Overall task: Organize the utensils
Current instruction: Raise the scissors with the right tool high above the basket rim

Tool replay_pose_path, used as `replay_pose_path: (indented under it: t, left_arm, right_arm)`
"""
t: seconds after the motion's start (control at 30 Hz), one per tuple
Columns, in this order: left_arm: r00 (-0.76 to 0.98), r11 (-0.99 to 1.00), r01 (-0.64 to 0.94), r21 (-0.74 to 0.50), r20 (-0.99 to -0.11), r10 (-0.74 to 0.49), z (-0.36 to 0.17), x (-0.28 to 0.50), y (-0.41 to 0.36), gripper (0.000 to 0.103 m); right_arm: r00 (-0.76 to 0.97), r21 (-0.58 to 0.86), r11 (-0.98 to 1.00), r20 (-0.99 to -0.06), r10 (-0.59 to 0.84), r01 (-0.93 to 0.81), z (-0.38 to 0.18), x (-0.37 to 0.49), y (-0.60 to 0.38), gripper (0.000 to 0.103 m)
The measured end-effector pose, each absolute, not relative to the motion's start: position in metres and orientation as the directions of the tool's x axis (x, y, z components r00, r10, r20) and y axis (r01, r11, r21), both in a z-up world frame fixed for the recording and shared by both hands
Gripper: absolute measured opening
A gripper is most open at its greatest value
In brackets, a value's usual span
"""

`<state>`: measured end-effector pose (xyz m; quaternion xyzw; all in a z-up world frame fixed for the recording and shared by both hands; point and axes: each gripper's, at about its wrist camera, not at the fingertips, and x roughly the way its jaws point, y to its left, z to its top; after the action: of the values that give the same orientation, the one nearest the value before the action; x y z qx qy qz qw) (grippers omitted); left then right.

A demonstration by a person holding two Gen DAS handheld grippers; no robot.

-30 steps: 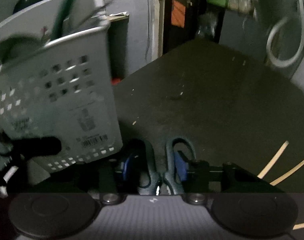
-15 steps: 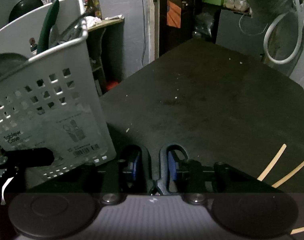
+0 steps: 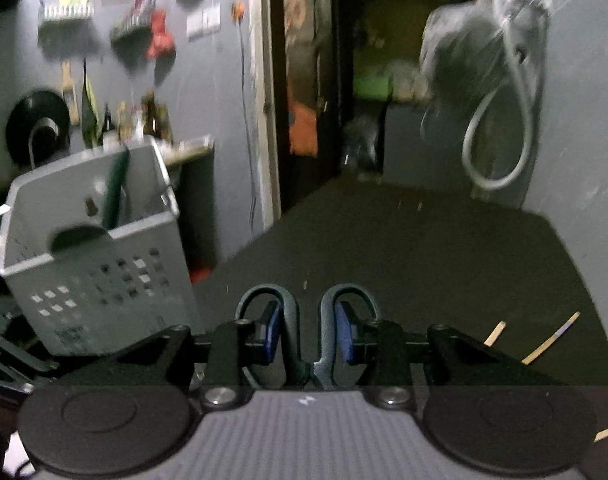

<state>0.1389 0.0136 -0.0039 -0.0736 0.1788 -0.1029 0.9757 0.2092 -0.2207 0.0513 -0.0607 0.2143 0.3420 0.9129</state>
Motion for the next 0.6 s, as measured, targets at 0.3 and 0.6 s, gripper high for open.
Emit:
replay_pose_path:
  t: [0.3,0.6]
  left_arm:
    - [0.914,0.969,0.170,-0.177,-0.339,-0.223,-0.005,0.141,0.012,0.079]
    - [0.911,0.973,0.161,-0.168,-0.355,-0.211,-0.006,0.145,0.007,0.079]
  right_arm:
    - [0.778,0.037,0.782,-0.087,0.623,-0.622,0.056,0.163,-0.266,0.033]
    - [0.804,-0.005,0.822,0.205,0.557,-0.569,0.037,0.117,-0.287,0.033]
